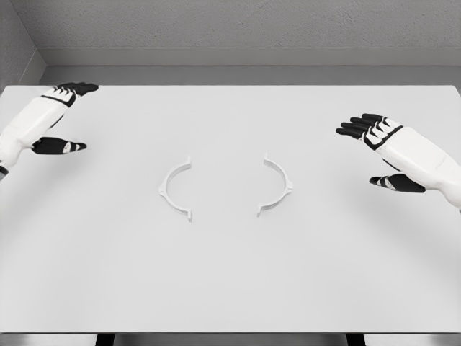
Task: Assemble PVC drainage pipe clamps
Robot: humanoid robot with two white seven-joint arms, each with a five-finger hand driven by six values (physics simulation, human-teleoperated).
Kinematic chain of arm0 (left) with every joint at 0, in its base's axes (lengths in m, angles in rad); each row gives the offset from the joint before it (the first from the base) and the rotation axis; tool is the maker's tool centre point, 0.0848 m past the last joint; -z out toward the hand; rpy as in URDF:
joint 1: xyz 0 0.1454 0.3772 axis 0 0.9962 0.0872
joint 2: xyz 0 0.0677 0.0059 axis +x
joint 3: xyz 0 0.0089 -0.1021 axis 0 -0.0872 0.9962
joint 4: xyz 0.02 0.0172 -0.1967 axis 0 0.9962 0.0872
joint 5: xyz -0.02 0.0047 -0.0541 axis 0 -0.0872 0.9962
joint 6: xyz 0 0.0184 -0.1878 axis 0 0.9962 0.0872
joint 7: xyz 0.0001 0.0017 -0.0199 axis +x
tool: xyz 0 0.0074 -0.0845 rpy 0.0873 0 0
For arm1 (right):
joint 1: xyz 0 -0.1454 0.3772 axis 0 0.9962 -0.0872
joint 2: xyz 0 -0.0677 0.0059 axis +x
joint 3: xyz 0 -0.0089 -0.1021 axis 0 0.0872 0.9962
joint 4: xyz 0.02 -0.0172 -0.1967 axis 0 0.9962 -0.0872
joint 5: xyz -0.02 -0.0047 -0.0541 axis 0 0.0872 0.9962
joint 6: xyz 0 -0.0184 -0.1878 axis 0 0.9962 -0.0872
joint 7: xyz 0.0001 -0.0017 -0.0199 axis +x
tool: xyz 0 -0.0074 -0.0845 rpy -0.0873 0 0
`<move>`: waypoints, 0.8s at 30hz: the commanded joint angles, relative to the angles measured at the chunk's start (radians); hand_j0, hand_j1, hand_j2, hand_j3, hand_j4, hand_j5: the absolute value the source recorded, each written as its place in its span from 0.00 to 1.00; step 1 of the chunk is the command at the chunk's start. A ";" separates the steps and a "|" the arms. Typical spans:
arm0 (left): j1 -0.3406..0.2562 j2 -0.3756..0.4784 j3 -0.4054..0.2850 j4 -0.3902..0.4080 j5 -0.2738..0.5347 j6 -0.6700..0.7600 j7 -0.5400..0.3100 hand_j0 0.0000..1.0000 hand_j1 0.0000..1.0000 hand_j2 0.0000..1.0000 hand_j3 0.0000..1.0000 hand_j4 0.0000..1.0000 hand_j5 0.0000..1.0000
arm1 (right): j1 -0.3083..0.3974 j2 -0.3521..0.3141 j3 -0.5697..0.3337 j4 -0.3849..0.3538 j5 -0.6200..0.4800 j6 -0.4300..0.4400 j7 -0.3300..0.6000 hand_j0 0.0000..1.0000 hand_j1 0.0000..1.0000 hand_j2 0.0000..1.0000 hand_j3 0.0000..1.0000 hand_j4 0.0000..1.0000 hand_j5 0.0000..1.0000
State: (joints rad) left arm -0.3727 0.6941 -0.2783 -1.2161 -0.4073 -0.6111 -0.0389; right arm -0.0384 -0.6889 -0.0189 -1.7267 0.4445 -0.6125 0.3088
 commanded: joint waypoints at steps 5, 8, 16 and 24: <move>-0.003 -0.016 -0.053 -0.003 0.005 0.000 0.001 1.00 1.00 1.00 1.00 1.00 1.00 | -0.014 0.005 0.020 0.004 0.010 0.002 0.000 1.00 1.00 1.00 1.00 1.00 1.00; -0.005 -0.061 -0.061 -0.002 0.002 0.000 0.001 1.00 1.00 1.00 1.00 1.00 1.00 | -0.116 0.054 0.111 0.015 0.144 0.002 -0.002 1.00 1.00 1.00 1.00 1.00 1.00; -0.020 -0.120 -0.147 -0.002 -0.048 0.000 -0.001 1.00 1.00 1.00 1.00 1.00 1.00 | -0.298 0.137 0.280 0.202 0.234 0.062 0.059 1.00 1.00 1.00 1.00 1.00 1.00; -0.006 -0.054 -0.157 -0.086 -0.031 0.000 0.007 1.00 1.00 1.00 1.00 1.00 1.00 | -0.302 0.149 0.338 0.211 0.263 0.062 0.069 1.00 1.00 1.00 1.00 1.00 1.00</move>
State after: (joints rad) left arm -0.3789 0.6204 -0.4343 -1.2797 -0.4473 -0.6110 -0.0348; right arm -0.3405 -0.5421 0.3068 -1.5185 0.7091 -0.5530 0.3752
